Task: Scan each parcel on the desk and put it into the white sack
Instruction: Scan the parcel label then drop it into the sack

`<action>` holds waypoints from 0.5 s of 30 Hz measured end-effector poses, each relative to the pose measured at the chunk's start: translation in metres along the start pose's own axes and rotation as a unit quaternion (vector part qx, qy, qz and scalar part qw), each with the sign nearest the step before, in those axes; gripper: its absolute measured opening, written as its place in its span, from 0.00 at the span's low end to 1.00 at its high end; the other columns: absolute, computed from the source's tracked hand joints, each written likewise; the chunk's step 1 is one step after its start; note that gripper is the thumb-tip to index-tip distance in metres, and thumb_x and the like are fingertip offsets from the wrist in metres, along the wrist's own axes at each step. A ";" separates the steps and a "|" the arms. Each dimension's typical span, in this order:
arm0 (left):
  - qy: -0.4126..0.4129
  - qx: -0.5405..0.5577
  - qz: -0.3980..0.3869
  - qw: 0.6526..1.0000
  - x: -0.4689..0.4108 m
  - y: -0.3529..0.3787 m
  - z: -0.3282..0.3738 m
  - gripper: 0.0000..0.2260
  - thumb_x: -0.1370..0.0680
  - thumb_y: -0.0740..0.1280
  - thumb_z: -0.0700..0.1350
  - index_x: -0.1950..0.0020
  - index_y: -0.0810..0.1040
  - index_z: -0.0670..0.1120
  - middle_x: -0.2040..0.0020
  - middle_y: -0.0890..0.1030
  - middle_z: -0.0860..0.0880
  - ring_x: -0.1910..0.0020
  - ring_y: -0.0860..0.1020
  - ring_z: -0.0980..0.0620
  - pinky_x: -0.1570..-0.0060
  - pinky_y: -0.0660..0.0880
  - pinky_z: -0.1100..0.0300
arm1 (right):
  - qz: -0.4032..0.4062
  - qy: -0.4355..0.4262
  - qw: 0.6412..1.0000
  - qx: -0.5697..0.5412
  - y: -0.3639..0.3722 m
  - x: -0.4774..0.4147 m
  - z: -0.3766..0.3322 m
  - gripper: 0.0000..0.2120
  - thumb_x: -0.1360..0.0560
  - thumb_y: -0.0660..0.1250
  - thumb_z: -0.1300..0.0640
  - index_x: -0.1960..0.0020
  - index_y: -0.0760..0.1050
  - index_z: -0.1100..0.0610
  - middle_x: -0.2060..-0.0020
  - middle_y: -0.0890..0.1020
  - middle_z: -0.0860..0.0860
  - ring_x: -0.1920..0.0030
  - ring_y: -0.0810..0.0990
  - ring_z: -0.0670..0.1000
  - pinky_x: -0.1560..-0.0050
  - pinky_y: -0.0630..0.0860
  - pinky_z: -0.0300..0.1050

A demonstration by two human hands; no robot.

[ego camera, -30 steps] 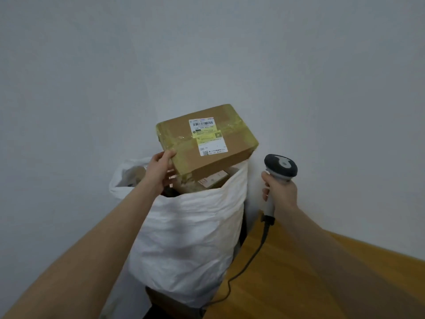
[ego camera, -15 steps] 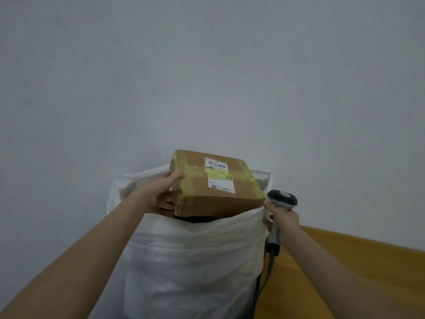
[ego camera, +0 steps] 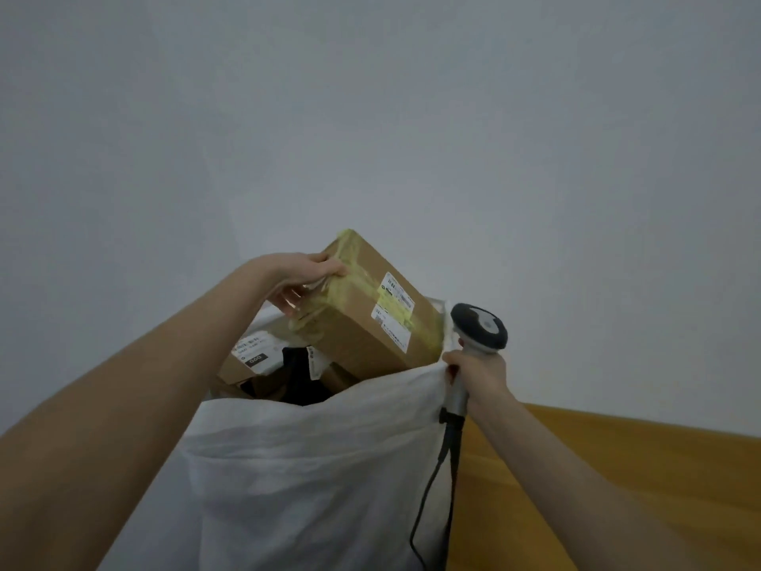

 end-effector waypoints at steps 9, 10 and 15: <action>-0.034 0.043 -0.049 0.997 -0.025 0.057 -0.048 0.25 0.23 0.57 0.66 0.27 0.60 0.64 0.39 0.75 0.46 0.45 0.76 0.46 0.54 0.77 0.53 | -0.014 -0.020 0.998 0.052 0.000 -0.005 0.000 0.12 0.31 0.73 0.66 0.50 0.73 0.61 0.59 0.77 0.55 0.54 0.77 0.55 0.46 0.78 0.53; -0.028 0.050 -0.048 0.997 -0.023 0.058 -0.051 0.24 0.23 0.57 0.65 0.28 0.60 0.65 0.40 0.75 0.47 0.45 0.77 0.46 0.56 0.77 0.55 | -0.017 -0.023 0.998 0.059 0.003 -0.005 0.000 0.13 0.31 0.73 0.66 0.49 0.74 0.62 0.59 0.77 0.55 0.55 0.77 0.55 0.47 0.78 0.52; -0.054 0.105 0.008 0.993 -0.011 0.062 -0.110 0.20 0.20 0.58 0.59 0.29 0.64 0.56 0.48 0.78 0.48 0.51 0.78 0.48 0.53 0.79 0.52 | -0.046 -0.038 0.997 0.043 0.023 -0.004 -0.007 0.10 0.31 0.72 0.67 0.57 0.72 0.59 0.62 0.76 0.55 0.60 0.75 0.52 0.46 0.77 0.54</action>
Point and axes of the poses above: each hand's wrist, its own x-axis away from the middle knuckle, its own y-axis out of the palm, z = x × y, the point moved 9 cm from there along -x, towards the middle knuckle
